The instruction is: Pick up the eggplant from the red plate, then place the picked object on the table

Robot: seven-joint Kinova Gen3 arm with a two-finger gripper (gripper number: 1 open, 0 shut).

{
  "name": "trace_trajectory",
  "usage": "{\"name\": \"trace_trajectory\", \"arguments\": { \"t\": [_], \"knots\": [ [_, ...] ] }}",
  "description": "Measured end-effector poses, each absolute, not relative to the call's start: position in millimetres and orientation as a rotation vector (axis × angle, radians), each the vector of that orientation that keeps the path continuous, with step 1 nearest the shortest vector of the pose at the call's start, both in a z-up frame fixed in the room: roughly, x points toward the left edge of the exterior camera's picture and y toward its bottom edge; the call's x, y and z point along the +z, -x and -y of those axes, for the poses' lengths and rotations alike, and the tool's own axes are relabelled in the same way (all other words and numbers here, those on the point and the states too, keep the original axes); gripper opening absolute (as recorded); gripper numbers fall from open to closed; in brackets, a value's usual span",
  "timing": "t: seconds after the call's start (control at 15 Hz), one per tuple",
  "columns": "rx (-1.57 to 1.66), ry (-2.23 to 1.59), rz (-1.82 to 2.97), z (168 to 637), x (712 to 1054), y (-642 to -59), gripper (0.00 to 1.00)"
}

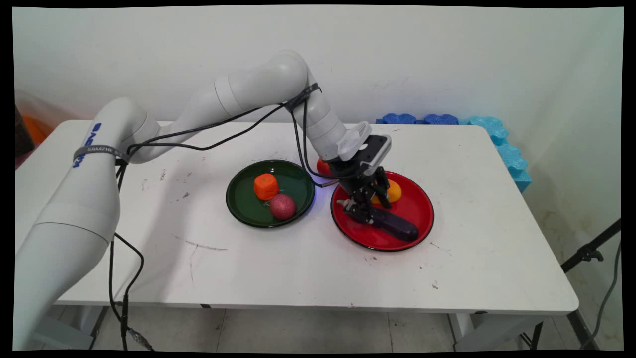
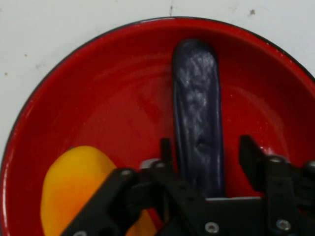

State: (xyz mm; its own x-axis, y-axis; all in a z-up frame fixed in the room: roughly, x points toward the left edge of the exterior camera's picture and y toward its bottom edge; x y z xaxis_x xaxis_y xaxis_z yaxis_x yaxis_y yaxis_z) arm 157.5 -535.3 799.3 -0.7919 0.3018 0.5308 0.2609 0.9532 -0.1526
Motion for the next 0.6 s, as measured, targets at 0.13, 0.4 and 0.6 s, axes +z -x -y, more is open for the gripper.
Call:
{"name": "trace_trajectory", "arguments": {
  "t": [0.13, 0.4, 0.6],
  "knots": [
    [0.090, 0.413, 2.531, 531.6, 797.3, -158.4, 0.00],
    [0.078, 0.436, 2.531, 522.9, 796.4, -158.3, 0.00],
    [0.080, 0.407, 2.526, 518.4, 802.3, -157.7, 0.00]
  ]
}}
